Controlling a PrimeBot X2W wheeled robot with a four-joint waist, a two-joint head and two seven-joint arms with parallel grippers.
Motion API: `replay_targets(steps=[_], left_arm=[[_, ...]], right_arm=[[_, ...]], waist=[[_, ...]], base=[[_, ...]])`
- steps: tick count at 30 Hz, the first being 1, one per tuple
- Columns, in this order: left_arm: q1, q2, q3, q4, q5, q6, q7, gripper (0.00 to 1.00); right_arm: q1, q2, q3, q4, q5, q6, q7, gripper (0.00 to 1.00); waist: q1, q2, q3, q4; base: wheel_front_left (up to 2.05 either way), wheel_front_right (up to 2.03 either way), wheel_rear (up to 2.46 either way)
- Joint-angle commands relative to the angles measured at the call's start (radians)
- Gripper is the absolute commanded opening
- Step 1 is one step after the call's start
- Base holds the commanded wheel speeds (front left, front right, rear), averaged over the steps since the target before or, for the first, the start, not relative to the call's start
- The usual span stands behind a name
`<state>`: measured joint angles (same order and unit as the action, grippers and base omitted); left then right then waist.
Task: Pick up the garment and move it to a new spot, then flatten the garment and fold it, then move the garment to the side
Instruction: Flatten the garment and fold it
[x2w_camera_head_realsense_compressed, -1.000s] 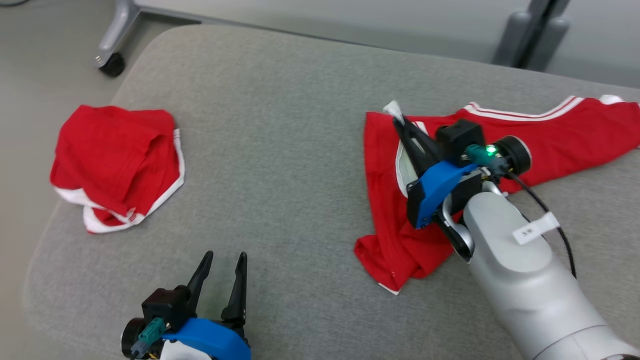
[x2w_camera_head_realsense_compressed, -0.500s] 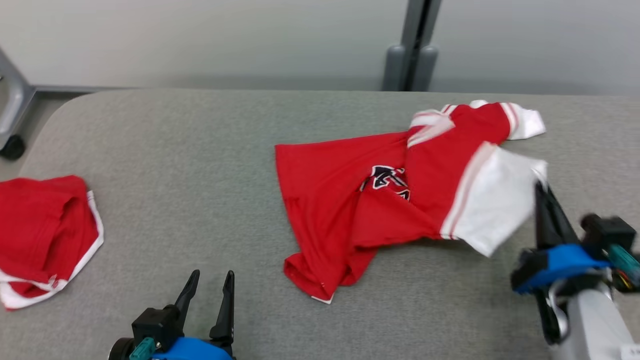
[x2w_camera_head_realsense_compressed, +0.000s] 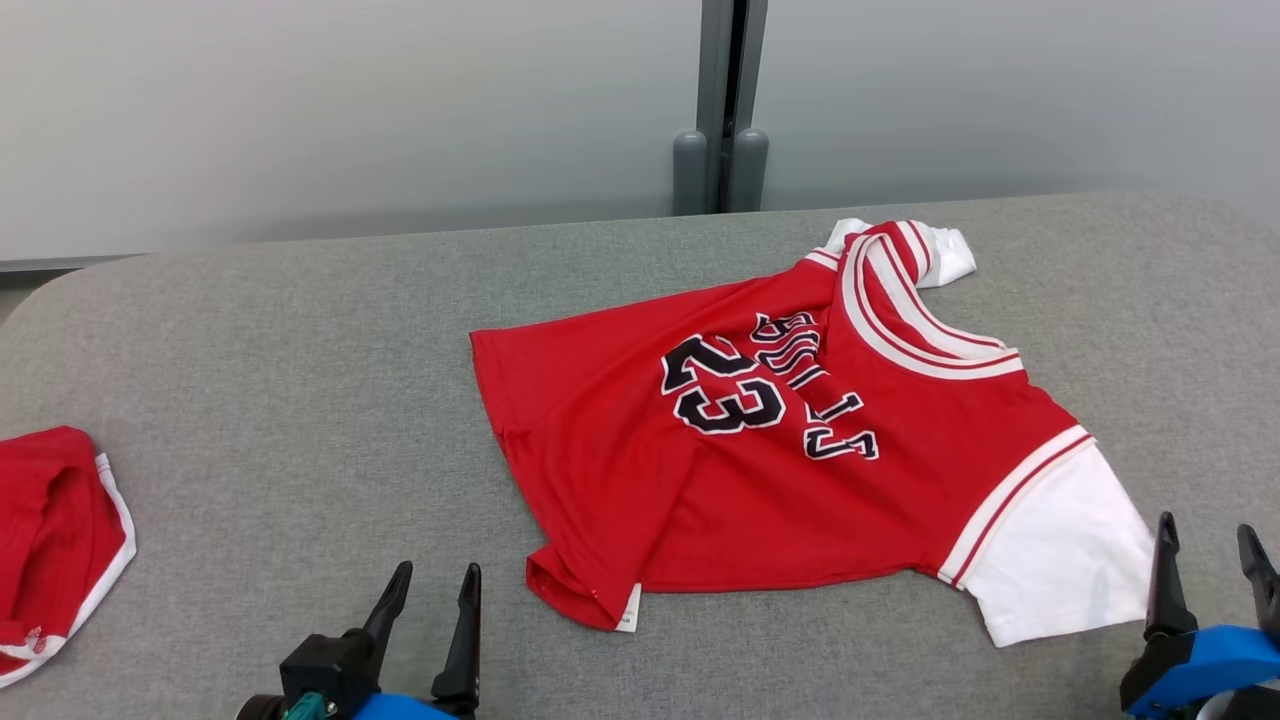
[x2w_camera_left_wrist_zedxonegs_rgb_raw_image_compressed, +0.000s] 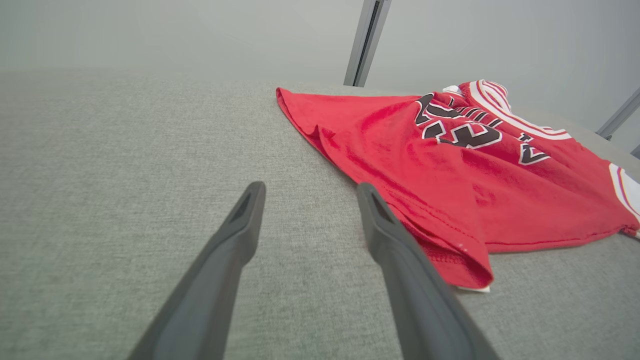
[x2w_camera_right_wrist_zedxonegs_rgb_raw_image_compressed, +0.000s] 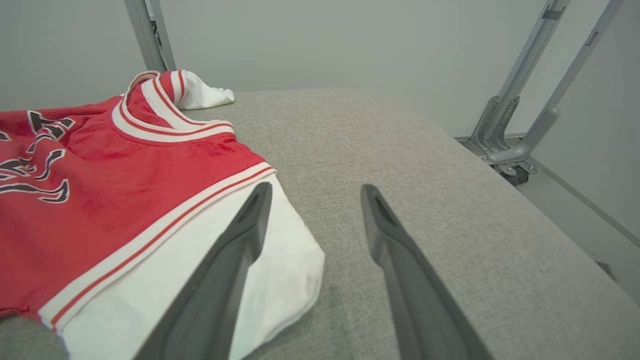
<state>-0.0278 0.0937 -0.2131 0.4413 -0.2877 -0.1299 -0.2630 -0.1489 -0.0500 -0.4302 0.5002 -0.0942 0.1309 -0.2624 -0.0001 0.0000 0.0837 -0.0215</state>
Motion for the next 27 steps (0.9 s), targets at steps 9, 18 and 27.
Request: replay_targets(steps=[9,18,27], left_arm=[[-0.062,0.016,-0.12,0.024,-0.065,-0.001,-0.003,1.0],[-0.167,0.081,-0.38,0.081,-0.267,-0.001,-0.003,1.0],[-0.249,0.128,-0.41,0.138,-0.355,-0.001,-0.003,1.0]], right_arm=[[-0.012,-0.002,0.138,-0.051,0.076,0.0,-0.003,1.0],[-0.031,-0.002,0.24,-0.053,0.101,0.0,-0.003,1.0],[-0.034,-0.002,0.273,-0.044,0.106,0.0,-0.003,1.0]], waist=[[0.0001,0.0,0.025,-0.021],[0.0001,0.0,0.065,-0.033],[0.0001,0.0,0.088,-0.056]], base=[[0.0,0.0,0.0],[0.0,0.0,0.0],[0.0,0.0,0.0]])
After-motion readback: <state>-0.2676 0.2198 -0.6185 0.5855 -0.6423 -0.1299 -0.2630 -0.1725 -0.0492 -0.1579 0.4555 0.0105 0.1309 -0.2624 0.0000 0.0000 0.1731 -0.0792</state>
